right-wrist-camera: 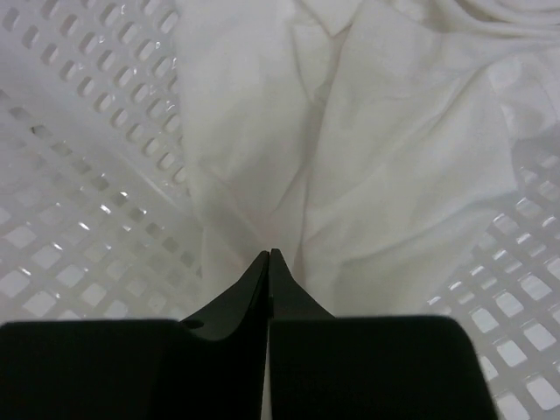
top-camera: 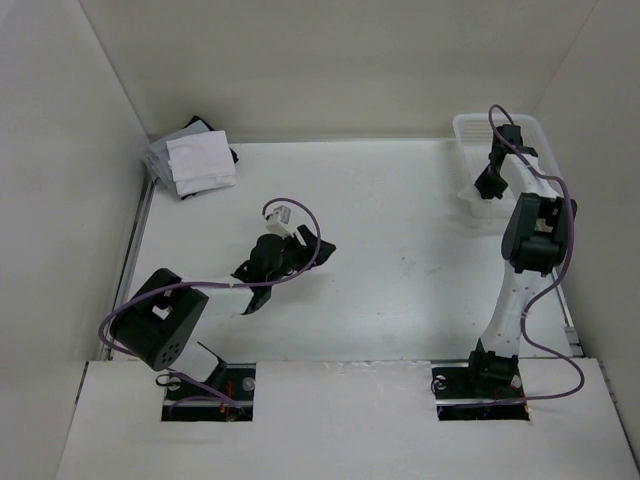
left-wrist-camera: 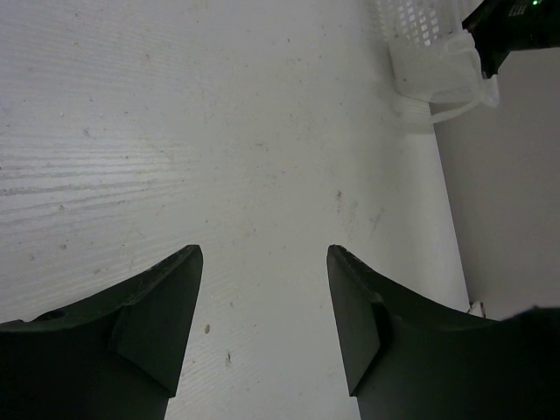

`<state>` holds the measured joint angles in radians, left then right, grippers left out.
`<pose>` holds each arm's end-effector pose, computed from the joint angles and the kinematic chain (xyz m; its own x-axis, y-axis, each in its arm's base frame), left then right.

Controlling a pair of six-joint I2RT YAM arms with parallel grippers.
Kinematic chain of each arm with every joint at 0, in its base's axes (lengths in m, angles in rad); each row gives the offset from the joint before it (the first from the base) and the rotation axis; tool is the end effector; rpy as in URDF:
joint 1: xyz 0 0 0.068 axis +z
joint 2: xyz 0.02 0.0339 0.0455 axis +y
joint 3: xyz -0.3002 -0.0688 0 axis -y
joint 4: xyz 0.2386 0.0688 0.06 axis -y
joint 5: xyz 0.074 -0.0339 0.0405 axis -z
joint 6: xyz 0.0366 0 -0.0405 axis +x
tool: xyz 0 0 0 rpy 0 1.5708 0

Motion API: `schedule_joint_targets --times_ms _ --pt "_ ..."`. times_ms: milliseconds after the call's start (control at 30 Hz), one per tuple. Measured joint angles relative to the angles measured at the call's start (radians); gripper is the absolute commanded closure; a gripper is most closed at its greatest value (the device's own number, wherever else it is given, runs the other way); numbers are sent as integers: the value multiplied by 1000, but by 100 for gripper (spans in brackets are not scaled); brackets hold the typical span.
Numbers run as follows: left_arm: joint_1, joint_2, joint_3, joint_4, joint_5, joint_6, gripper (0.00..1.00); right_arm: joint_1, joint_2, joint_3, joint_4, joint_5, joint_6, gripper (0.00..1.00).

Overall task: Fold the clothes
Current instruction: Grab the tank top from the pile

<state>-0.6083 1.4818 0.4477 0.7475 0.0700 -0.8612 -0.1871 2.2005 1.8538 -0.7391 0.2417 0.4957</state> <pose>0.2225 -0.1580 0.2069 -0.6254 -0.4867 -0.6100 0.2313 0.6309 -0.7406 0.4824 -0.1002 0.2346 -0.6266 0.5886 -0.5108 0.6688 0.7426 0.0355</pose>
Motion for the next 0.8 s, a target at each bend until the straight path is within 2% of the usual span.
schedule_joint_targets --times_ms 133,233,433,567,667,767,800 --pt "4 0 -3 6 5 -3 42 2 -26 -34 43 -15 29 100" --pt "6 0 -3 10 7 -4 42 2 -115 -108 115 -22 47 100" --pt "5 1 -3 15 11 -6 43 40 -534 -220 372 -19 74 100" --pt "1 1 -3 18 10 -6 43 127 -784 -266 494 -13 76 98" --pt "-2 1 -3 19 10 -7 43 155 -851 -270 518 -6 76 88" --pt "-2 6 -3 20 10 -6 43 143 -885 -378 550 15 79 67" --pt "-2 12 -2 20 10 -7 43 139 -885 -410 546 19 84 64"
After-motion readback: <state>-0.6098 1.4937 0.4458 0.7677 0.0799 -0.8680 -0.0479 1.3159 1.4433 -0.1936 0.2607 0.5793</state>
